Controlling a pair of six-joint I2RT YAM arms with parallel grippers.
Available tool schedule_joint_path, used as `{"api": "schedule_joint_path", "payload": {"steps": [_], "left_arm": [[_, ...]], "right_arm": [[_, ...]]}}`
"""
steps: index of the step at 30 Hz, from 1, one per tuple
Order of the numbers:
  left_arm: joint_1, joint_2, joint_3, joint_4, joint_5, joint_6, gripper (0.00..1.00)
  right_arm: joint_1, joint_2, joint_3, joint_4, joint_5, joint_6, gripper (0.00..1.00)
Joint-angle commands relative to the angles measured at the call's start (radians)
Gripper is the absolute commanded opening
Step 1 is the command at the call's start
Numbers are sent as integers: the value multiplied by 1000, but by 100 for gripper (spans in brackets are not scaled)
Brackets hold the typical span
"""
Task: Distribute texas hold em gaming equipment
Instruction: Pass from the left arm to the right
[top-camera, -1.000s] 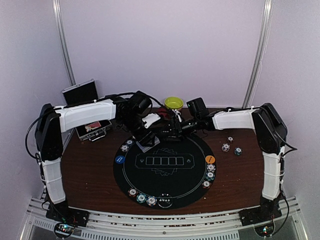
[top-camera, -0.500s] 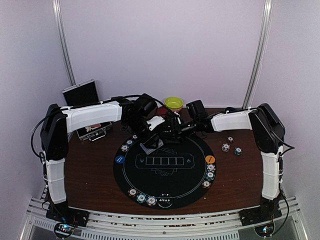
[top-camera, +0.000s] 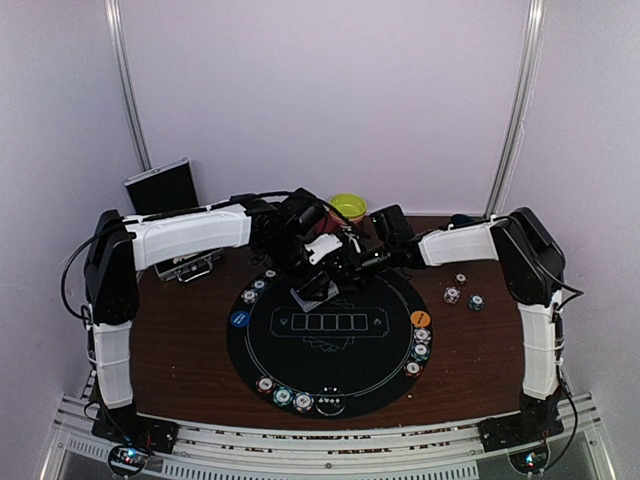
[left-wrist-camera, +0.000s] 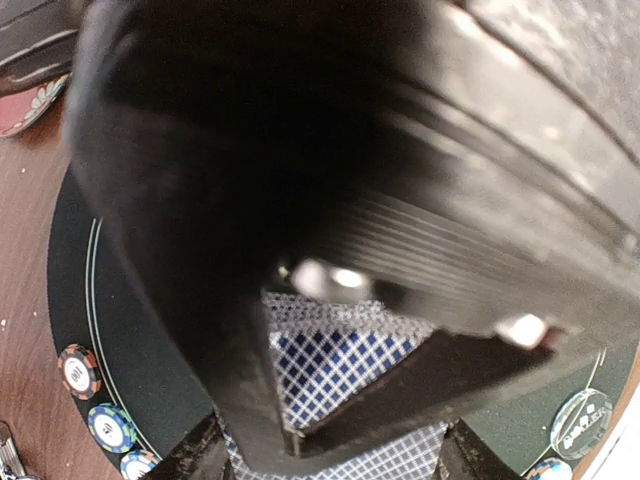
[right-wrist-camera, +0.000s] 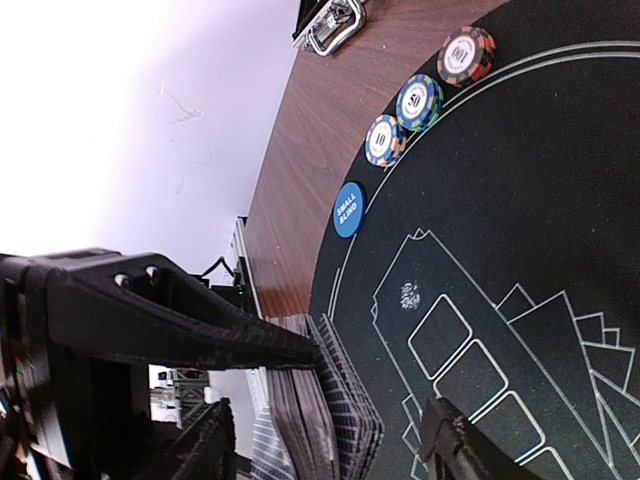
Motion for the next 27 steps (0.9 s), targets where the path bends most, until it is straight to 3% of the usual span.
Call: {"api": "schedule_joint_path", "payload": {"steps": [1,11,16,21,24,26,27], "left_arm": [[-2,20,34,19,3,7,62],[-3,27,38,20,-8,10,62],[-2,28,35,19,-19,12,63],[-2,33,36,19,-25,15,64],[-2,32,33,19,-34,16,78],[-2,30,22,20,-41,16,97],[-2,24,13,20,-48,15,98]], "right_arm": [[-8,20,-5,41,-43,25,60],[8,24,-11,59,-80,42,44],[15,31,-4,56,-103,43,15],[15,36,2,49,-110,33,1],[15,37,9,33,-108,27,0],[14,28,14,24,-108,25,0],[13,22,13,23,-105,25,0]]}}
